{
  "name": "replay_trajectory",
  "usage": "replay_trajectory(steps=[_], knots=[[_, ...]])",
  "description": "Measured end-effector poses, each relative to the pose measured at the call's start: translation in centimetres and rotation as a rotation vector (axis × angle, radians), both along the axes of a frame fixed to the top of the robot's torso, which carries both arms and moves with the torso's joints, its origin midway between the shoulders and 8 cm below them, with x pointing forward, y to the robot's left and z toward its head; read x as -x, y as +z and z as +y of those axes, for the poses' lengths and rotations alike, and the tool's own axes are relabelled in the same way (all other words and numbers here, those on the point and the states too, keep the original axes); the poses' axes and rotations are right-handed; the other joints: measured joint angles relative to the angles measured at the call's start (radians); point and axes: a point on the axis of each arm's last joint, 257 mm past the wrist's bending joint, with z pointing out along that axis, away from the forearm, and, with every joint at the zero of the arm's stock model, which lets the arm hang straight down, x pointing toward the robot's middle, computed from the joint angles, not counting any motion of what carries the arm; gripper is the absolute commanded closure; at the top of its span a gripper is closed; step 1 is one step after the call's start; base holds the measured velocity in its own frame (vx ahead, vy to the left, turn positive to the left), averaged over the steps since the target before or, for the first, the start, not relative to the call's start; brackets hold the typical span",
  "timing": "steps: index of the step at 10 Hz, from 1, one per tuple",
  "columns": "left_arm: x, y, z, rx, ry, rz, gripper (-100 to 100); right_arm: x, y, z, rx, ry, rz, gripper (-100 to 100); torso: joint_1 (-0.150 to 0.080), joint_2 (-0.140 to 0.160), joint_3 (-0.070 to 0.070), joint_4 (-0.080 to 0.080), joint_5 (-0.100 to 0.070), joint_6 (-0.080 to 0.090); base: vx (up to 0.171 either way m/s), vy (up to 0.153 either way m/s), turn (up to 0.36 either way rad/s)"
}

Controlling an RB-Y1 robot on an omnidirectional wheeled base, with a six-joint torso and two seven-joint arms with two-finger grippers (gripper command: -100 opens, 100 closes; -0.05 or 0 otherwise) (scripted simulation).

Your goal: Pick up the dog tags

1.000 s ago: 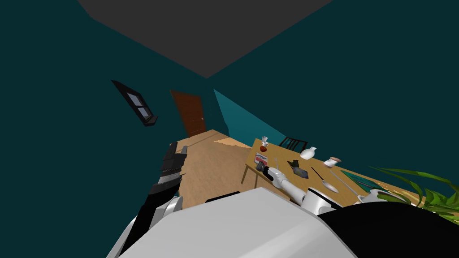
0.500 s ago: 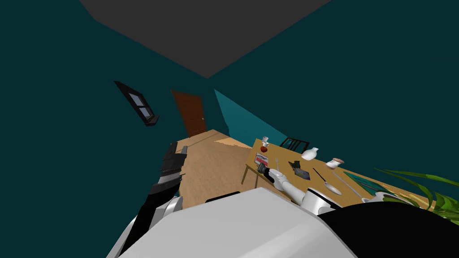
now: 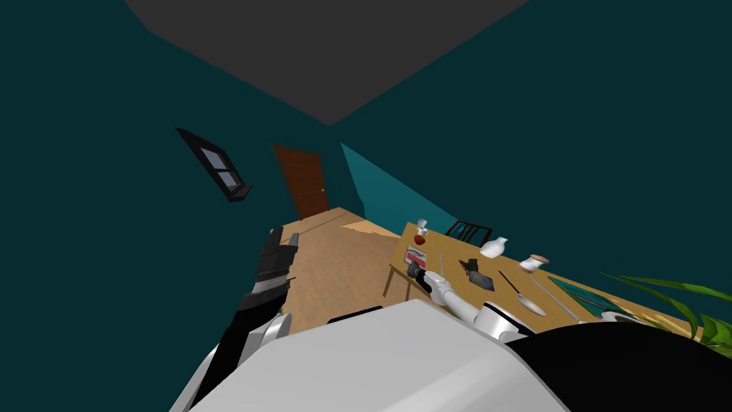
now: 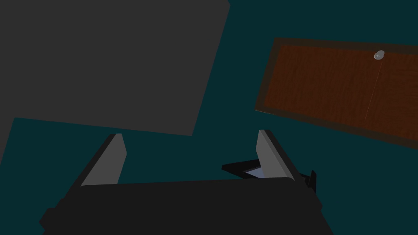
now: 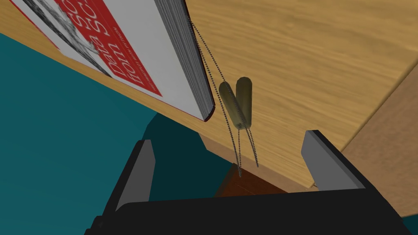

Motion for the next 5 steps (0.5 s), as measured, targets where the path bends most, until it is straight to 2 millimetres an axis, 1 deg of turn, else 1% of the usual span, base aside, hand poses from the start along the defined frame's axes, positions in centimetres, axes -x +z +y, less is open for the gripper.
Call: replay_trajectory(steps=[1,5], knots=[[0.0,0.0,0.0,0.0,0.0,0.0,0,-0.02,-0.05,0.08,0.002,0.004,0.001,100,0.002,0.001,0.001,0.0,0.0,0.0,0.005,-0.006,0.001],[0.0,0.0,0.0,0.0,0.0,0.0,0,0.06,-0.11,0.11,0.004,0.007,0.003,100,0.004,0.004,0.003,0.002,0.001,0.001,0.0,0.0,0.0]])
